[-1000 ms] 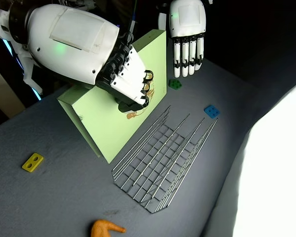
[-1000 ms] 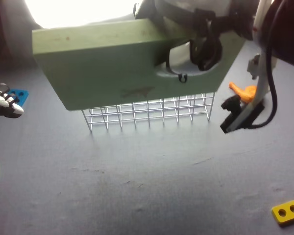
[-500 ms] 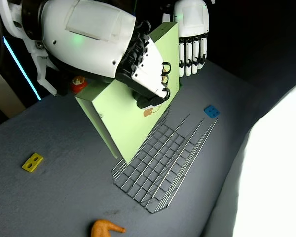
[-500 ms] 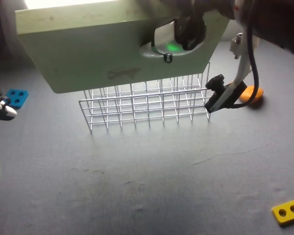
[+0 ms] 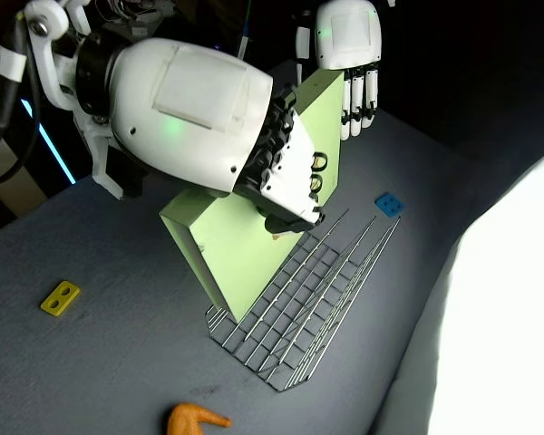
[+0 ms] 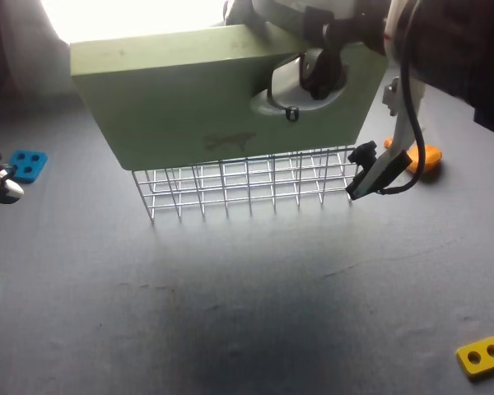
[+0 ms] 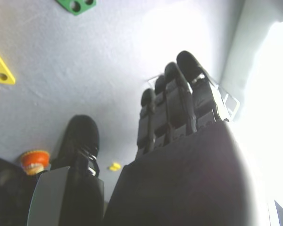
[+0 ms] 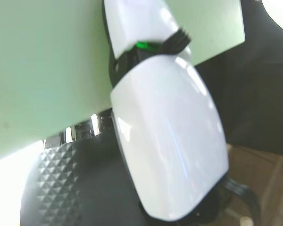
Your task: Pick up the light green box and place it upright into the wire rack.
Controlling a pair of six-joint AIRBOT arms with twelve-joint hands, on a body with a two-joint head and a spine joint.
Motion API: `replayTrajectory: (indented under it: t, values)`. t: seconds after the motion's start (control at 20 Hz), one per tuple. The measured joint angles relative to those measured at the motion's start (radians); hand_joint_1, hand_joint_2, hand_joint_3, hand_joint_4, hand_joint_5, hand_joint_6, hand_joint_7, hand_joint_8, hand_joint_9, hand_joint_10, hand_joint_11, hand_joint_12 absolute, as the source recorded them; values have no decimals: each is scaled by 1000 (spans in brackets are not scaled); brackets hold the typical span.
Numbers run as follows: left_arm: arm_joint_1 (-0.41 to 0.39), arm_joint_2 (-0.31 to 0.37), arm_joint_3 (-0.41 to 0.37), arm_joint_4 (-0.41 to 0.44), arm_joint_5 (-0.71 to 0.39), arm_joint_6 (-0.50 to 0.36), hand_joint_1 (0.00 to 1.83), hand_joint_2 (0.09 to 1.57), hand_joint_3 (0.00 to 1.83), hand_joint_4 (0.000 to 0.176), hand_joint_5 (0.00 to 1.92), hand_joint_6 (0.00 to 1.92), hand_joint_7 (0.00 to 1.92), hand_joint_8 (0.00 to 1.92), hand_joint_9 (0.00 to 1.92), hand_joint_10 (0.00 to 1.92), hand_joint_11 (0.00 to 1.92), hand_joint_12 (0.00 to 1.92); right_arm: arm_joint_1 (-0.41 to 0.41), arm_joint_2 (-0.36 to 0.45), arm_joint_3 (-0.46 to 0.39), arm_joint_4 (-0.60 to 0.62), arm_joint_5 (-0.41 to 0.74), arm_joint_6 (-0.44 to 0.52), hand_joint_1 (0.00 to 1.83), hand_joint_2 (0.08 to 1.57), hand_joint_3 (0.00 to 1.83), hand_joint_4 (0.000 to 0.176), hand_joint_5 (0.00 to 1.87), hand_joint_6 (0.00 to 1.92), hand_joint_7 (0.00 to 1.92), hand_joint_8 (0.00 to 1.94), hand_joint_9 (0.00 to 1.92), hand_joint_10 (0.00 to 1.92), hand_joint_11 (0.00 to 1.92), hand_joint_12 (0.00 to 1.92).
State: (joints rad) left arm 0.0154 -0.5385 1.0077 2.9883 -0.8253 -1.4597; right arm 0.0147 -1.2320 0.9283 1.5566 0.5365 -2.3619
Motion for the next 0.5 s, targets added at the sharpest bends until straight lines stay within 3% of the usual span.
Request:
replayTrajectory:
  t: [0.3, 0.35, 0.4, 0.5]
  values:
    - [-1, 2, 17, 1, 2, 0, 432, 1356, 1, 0, 170, 1, 188, 0, 242, 0, 0, 839, 0, -19, 37, -9, -2, 33, 1354, 1168, 1, 0, 906, 950, 898, 1235, 728, 1507, 415, 1778]
    - [-3, 10, 19, -1, 4, 0, 446, 1349, 0, 0, 172, 3, 193, 2, 246, 2, 0, 853, -3, -23, 45, -10, -3, 37, 1240, 1168, 3, 0, 904, 982, 874, 1314, 655, 1405, 397, 1778]
    - [-3, 15, 19, -3, 5, 0, 488, 1338, 0, 0, 188, 6, 207, 4, 267, 7, 0, 890, -8, -27, 53, -16, -1, 40, 1330, 1174, 0, 0, 911, 939, 870, 1281, 705, 1508, 413, 1771]
    - [-3, 32, 19, -19, 2, 12, 482, 1343, 0, 0, 183, 2, 192, 0, 265, 4, 0, 890, -14, -28, 57, -11, -3, 47, 1353, 1164, 0, 0, 930, 918, 897, 1222, 731, 1503, 421, 1771]
